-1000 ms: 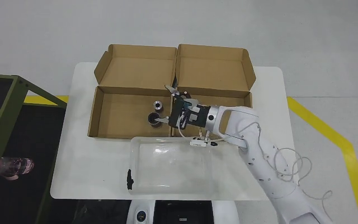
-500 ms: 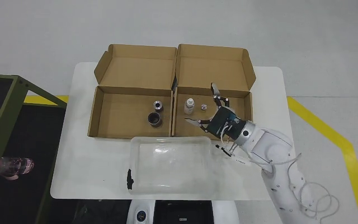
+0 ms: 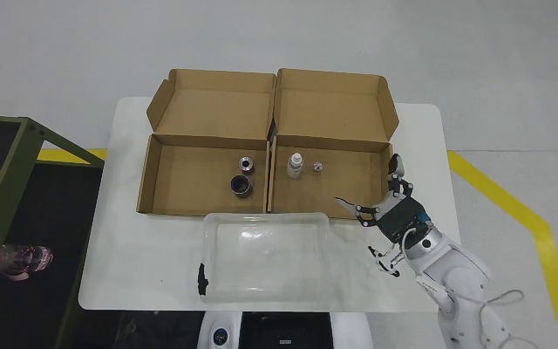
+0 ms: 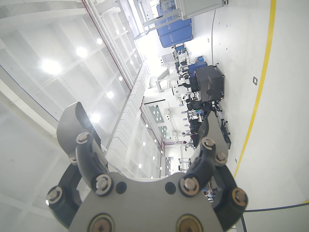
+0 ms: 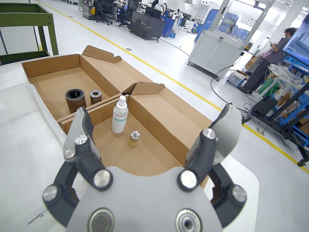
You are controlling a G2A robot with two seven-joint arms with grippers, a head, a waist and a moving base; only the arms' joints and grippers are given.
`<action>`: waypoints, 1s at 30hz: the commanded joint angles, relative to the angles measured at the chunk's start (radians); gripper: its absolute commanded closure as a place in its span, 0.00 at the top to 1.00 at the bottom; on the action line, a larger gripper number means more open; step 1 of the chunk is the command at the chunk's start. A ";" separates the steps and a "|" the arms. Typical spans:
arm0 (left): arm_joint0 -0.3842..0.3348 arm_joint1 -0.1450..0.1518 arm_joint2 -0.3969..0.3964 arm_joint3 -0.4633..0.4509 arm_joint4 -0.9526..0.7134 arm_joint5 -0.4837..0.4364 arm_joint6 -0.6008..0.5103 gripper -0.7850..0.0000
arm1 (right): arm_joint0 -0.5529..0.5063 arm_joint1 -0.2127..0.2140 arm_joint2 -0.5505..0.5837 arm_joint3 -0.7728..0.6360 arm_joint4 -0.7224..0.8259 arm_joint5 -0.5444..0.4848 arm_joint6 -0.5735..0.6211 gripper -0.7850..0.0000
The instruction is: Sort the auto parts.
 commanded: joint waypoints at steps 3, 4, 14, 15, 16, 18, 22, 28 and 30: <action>0.000 0.000 0.000 0.000 0.000 0.000 0.000 1.00 | -0.062 0.003 0.035 -0.015 0.007 0.015 -0.029 1.00; 0.000 0.000 0.000 0.000 0.000 0.000 0.000 1.00 | -0.075 0.004 0.044 -0.018 0.009 0.017 -0.036 1.00; 0.000 0.000 0.000 0.000 0.000 0.000 0.000 1.00 | -0.137 0.008 0.074 -0.012 0.022 0.060 -0.075 1.00; 0.000 0.000 0.000 0.000 0.000 0.000 0.000 1.00 | -0.136 0.007 0.074 -0.014 0.022 0.058 -0.075 1.00; 0.000 0.000 0.000 0.000 0.000 0.000 0.000 1.00 | -0.137 0.007 0.074 -0.013 0.022 0.060 -0.076 1.00; 0.000 0.000 0.000 0.000 0.000 0.000 0.000 1.00 | -0.138 0.008 0.074 -0.012 0.022 0.060 -0.076 1.00; 0.000 0.000 0.000 0.000 0.000 0.000 0.000 1.00 | -0.137 0.008 0.074 -0.012 0.022 0.060 -0.075 1.00; 0.000 0.000 0.000 0.000 0.000 0.000 0.000 1.00 | -0.137 0.008 0.074 -0.012 0.022 0.060 -0.075 1.00; 0.000 0.000 0.000 0.000 0.000 0.000 0.000 1.00 | -0.137 0.008 0.074 -0.012 0.022 0.060 -0.075 1.00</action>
